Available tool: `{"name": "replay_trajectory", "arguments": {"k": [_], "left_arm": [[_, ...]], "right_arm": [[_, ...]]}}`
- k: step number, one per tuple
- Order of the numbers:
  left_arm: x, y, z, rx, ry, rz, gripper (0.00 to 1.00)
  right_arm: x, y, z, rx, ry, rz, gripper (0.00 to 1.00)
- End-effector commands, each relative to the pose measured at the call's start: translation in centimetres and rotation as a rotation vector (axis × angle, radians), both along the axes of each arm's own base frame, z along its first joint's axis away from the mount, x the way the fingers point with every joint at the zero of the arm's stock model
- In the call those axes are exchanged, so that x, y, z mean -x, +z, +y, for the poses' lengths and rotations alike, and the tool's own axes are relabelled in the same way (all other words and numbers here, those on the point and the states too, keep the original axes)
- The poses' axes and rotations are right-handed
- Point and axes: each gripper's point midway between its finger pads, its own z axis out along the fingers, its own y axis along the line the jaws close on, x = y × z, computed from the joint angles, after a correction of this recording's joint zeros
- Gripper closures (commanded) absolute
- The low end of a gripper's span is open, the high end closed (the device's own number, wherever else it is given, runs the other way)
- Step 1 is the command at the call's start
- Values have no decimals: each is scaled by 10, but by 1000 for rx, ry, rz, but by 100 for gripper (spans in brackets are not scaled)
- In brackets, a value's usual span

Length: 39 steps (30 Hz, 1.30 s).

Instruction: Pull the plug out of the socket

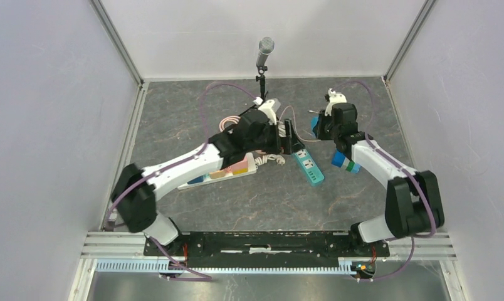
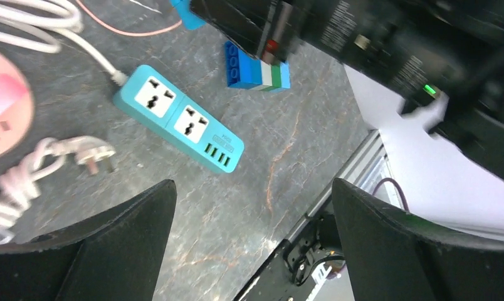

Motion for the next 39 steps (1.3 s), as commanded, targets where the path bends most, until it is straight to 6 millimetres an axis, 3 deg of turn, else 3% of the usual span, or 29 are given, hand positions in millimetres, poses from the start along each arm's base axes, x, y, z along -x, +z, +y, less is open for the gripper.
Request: {"name": "replay_trajectory", "arguments": {"k": [1,4,8,11,13,17,22,26,28,31,36,39], "left_arm": [[10,9,55,-160,68,-104,0],[14,23,92,-209,154,-146,0],[38,56,119,-167,135,-209,0],[51,67,138,-153,148,-239,0],[56,70,151,-155,166,-252,0],[59,64,176,-211,223,-267,0],[56,53,196,-291,286,-237,0],[52,54,203,-279,319,-217,0],[50,52,206,-281,331,-207,0],[46,51,210,-285,348,-191,0],[35,42,221,-303,402,-154,0],[28,36,232,-304,453,-124,0]], "right_arm": [[-34,14,31,-180,126,-60,86],[-47,-5,27,-210,142,-6,84],[-60,-27,10,-260,117,67,82],[-56,-47,3,-307,134,127,74],[-54,-58,-9,-291,109,164,64],[-46,-70,-30,-222,41,206,24],[-44,-41,-40,-180,7,126,9],[-36,-9,-41,-167,3,52,6],[-25,5,-30,-178,28,17,9],[3,18,4,-196,129,-14,17],[58,24,72,-232,295,-73,25],[83,25,94,-268,335,-110,26]]}}
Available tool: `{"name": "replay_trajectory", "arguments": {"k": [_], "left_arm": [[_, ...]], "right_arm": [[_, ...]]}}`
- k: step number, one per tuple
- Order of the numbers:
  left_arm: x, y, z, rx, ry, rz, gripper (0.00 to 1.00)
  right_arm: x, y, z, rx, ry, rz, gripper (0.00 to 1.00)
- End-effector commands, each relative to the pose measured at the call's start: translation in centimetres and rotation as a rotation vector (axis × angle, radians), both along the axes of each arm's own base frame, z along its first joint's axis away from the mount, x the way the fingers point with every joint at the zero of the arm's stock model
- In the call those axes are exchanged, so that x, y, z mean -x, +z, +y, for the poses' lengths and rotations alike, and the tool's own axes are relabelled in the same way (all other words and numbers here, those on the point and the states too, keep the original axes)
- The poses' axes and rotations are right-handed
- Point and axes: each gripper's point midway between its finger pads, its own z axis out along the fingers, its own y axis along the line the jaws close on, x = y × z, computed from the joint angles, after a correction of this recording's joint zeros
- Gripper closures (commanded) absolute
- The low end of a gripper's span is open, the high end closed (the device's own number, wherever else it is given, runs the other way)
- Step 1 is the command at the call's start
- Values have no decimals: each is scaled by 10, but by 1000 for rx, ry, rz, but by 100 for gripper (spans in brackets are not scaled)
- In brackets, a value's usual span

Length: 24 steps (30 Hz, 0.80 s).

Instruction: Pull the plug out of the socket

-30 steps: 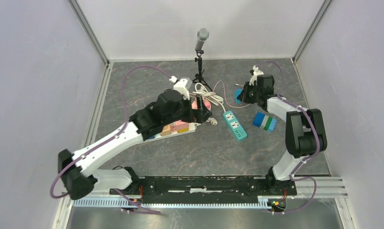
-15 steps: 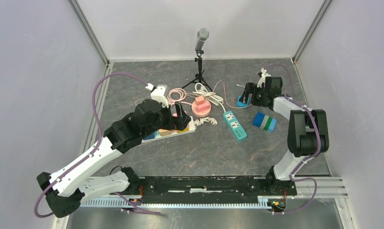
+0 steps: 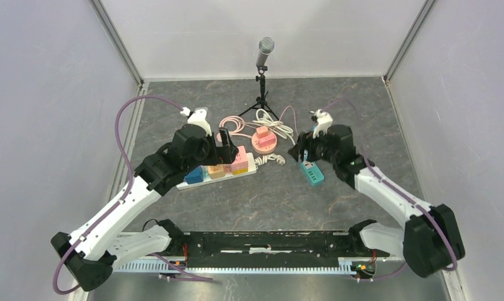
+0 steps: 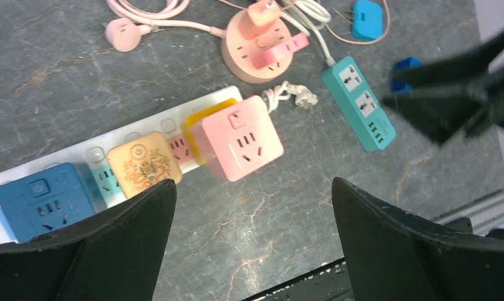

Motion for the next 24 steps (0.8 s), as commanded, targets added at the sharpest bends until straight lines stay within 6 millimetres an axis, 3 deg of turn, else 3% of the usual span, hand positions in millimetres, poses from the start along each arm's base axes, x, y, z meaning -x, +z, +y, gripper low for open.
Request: {"name": "replay_trajectory", "arguments": {"k": [1,5,10,15,20,22,24], "left_arm": [[-13,-7,17,13,96,22,0],[-20,-15,30,43,155,47,0],[-26,-29,39,50,197,76,0],[-30,-44,49,51,238,118,0],[-30,-57,51,69,238,165,0],[-29,-61,52,70,237,181,0],[-29,-64,53,74,240,189,0]], "right_arm": [[26,6,23,-67,9,-62,26],[42,-19,27,-40,12,-2,25],[59,-65,33,47,51,128,28],[57,-88,15,153,-42,174,29],[49,-97,-24,313,-215,191,30],[46,-91,-21,315,-203,191,30],[44,-78,-4,273,-134,169,31]]}}
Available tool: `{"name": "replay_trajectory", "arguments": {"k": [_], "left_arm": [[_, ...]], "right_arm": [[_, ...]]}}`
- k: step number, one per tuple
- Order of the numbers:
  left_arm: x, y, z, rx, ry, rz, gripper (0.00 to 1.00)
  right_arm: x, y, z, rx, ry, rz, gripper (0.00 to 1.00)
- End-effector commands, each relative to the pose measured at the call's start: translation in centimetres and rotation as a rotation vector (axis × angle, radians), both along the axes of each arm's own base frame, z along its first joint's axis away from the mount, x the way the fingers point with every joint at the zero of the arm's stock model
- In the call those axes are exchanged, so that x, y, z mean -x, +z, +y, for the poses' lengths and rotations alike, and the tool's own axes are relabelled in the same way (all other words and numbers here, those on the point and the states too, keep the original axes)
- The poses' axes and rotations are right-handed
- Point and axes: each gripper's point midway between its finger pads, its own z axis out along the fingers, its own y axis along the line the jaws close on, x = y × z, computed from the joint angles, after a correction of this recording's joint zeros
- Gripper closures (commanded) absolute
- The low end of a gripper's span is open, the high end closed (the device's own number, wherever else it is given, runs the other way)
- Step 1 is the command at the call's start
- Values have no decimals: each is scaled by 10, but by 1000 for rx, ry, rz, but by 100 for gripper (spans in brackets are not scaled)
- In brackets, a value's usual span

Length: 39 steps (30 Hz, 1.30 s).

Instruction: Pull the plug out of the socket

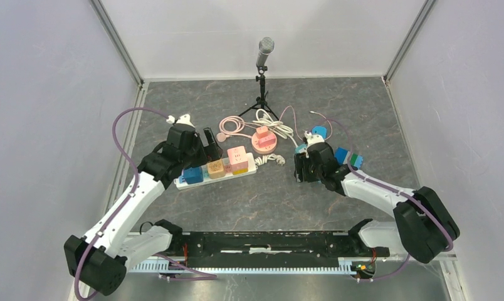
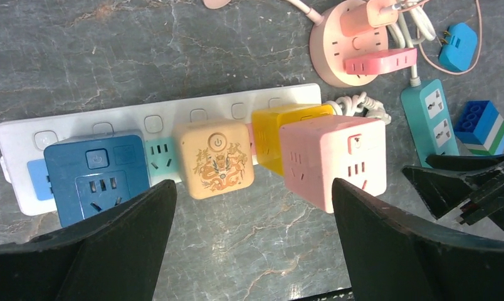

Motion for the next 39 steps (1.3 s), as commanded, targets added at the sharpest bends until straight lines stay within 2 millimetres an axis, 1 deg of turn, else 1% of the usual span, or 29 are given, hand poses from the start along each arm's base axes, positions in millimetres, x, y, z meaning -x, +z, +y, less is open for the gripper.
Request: {"name": "replay_trajectory", "arguments": {"k": [1,4,5,7,11,12,15,16,17,19,21,25,29,31,35,39], "left_arm": [[-4,2,-5,63,6,0,0],[-5,0,-1,54,17,-1,0],[-5,-2,0,52,23,1,0],[-5,-3,3,51,34,3,0],[-5,-6,14,18,84,1,0],[-5,-7,19,6,104,1,0],[-4,-5,26,-13,130,-13,0],[-4,-4,27,-14,130,-16,0],[-3,-4,27,-14,127,-19,0],[-2,-4,25,-8,112,-14,0],[0,-4,25,-15,106,-11,0],[5,-4,43,-79,156,-5,0],[8,-2,56,-118,192,0,0],[9,-4,59,-126,198,2,0],[10,-6,53,-104,160,11,0],[10,-6,44,-77,113,6,0]], "right_arm": [[-19,37,17,-26,42,-84,31],[-13,68,55,-131,193,-152,29],[-13,81,64,-152,216,-181,28],[-7,104,85,-194,269,-223,22],[2,144,117,-218,274,-330,5],[2,152,123,-211,264,-352,2],[9,174,150,-181,278,-412,2],[13,176,160,-163,291,-425,2],[12,178,167,-137,287,-432,2],[11,176,182,-74,285,-434,2],[9,172,193,-18,277,-439,2],[3,163,212,48,266,-450,2],[-9,151,221,118,223,-427,9],[-10,147,232,119,242,-419,12],[-10,136,245,107,270,-403,19],[-10,131,245,123,283,-393,32]]}}
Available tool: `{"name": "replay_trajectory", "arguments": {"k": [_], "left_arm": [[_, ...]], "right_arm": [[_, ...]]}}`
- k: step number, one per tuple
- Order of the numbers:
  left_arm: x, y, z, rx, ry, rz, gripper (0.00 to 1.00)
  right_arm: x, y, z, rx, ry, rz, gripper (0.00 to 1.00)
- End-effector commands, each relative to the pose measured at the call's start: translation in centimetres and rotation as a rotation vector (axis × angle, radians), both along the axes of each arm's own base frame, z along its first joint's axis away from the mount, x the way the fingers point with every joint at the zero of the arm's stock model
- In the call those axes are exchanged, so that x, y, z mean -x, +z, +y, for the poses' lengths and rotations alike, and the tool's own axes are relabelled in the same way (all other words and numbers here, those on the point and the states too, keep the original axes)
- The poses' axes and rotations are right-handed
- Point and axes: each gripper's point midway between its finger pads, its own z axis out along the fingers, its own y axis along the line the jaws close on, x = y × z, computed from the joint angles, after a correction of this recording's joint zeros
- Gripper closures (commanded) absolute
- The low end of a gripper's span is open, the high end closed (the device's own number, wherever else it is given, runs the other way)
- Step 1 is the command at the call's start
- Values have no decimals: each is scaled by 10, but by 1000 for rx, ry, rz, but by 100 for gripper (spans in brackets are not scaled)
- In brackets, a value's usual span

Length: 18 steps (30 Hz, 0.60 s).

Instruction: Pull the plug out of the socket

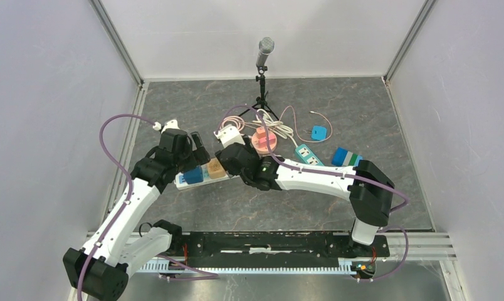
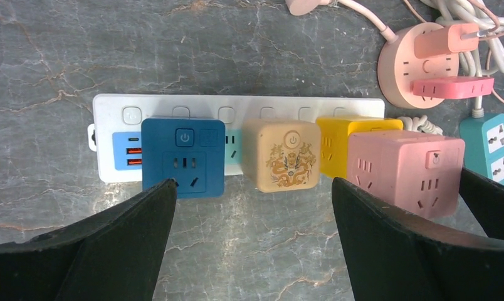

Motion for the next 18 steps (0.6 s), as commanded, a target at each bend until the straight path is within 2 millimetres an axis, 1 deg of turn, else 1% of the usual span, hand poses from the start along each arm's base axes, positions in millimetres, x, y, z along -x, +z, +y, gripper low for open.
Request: {"name": "replay_trajectory", "arguments": {"k": [1,5,6,7,11,13,16,18], "left_arm": [[-2,8,-9,29,-61,-33,0],[-5,10,-15,46,-92,-42,0],[-6,10,-17,50,-97,-41,0],[-7,11,-19,55,-106,-40,0],[-11,11,-37,110,-177,-37,0],[-11,12,-50,153,-234,-24,0],[-11,12,-71,220,-329,-6,0],[-11,12,-85,272,-385,1,3]], "right_arm": [[-4,16,8,-40,3,-16,36],[-11,16,-5,-42,25,-4,48],[-12,19,-10,-39,33,-14,51],[-13,22,-12,-30,53,-33,52],[-11,30,-21,6,188,-91,53],[-9,24,-30,30,280,-86,53],[-1,23,-38,29,429,-71,53],[2,22,-47,43,472,-73,53]]}}
